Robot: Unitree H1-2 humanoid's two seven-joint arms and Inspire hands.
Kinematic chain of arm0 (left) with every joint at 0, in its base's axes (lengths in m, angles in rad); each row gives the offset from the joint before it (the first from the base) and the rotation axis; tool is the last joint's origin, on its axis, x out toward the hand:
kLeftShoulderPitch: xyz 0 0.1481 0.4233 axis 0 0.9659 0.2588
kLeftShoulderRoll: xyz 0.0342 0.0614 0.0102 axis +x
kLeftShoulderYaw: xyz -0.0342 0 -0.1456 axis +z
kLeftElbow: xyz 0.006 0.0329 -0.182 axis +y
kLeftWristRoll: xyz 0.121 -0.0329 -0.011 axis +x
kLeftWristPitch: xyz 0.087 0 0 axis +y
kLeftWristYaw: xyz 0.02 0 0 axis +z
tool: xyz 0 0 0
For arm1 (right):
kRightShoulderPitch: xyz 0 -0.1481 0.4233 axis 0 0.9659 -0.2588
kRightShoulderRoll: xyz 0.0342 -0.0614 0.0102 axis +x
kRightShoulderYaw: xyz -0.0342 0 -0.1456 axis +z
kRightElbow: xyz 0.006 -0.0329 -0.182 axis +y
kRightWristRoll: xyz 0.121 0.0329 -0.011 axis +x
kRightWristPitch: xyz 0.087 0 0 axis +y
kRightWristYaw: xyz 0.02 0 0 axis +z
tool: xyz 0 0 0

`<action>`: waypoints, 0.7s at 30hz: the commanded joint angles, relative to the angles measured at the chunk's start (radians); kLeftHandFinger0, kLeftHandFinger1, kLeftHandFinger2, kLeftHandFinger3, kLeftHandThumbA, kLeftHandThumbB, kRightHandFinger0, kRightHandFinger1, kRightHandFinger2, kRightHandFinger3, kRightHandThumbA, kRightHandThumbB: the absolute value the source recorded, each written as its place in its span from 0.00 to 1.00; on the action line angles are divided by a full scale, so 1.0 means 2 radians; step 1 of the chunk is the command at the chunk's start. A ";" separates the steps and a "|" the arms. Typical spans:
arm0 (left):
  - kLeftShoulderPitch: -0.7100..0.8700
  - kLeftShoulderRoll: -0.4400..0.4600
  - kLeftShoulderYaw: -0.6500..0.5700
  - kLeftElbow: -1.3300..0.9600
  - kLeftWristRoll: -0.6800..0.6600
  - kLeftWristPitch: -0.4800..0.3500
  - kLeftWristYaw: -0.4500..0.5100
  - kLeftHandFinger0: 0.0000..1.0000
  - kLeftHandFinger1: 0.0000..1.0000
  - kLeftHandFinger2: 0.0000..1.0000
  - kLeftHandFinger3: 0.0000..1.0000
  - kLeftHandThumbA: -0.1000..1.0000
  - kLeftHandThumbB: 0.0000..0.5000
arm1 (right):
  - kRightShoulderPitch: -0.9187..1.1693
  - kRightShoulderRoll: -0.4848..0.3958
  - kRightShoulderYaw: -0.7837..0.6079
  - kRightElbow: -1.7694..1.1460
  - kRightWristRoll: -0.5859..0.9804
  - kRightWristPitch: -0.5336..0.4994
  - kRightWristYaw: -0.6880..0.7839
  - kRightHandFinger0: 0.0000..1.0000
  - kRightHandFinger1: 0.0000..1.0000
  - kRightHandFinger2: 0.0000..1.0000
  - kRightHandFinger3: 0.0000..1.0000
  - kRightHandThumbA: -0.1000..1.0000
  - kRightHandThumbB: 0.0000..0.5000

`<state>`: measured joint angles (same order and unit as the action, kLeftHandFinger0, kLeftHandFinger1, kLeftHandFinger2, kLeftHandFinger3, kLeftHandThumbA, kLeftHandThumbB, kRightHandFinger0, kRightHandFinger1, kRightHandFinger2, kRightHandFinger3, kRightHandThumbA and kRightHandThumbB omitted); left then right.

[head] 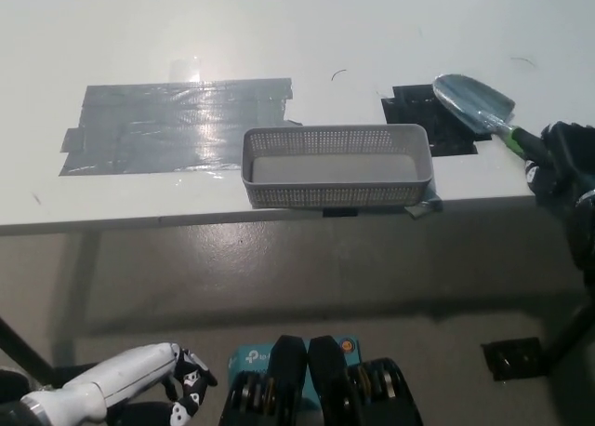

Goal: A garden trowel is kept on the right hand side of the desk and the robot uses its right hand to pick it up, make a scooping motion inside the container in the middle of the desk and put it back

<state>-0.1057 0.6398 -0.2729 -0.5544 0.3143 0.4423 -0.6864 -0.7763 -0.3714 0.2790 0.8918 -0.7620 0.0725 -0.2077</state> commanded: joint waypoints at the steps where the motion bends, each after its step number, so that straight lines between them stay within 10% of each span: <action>1: 0.006 0.013 -0.001 -0.011 -0.002 -0.001 -0.004 0.65 0.66 0.74 0.84 0.82 0.17 | -0.010 0.014 -0.035 -0.001 0.055 -0.056 -0.066 0.00 0.00 0.28 0.20 0.00 0.00; 3: 0.008 0.013 -0.003 -0.011 0.000 -0.002 -0.004 0.65 0.67 0.75 0.85 0.83 0.16 | -0.010 0.018 -0.049 -0.008 0.063 -0.049 -0.065 0.00 0.00 0.31 0.55 0.00 0.00; 7: 0.013 0.010 -0.004 -0.010 0.003 -0.006 0.000 0.65 0.66 0.74 0.83 0.87 0.20 | -0.015 0.026 -0.086 -0.013 0.099 -0.069 -0.065 0.00 0.02 0.32 0.01 0.00 0.00; 13: 0.015 0.007 -0.004 -0.006 0.000 -0.012 0.003 0.64 0.65 0.72 0.82 0.83 0.19 | -0.022 0.016 -0.092 -0.034 0.103 -0.073 -0.052 0.00 0.16 0.52 0.41 0.00 0.03; 21: 0.007 0.012 -0.001 -0.006 -0.005 -0.007 -0.003 0.63 0.64 0.71 0.80 0.84 0.22 | -0.048 -0.032 -0.045 -0.053 0.061 -0.082 -0.026 0.00 0.15 0.52 0.53 0.00 0.00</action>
<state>-0.0731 0.6389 -0.2834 -0.5530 0.3154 0.4358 -0.6858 -0.7759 -0.3513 0.1511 0.8423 -0.5992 -0.0310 -0.2685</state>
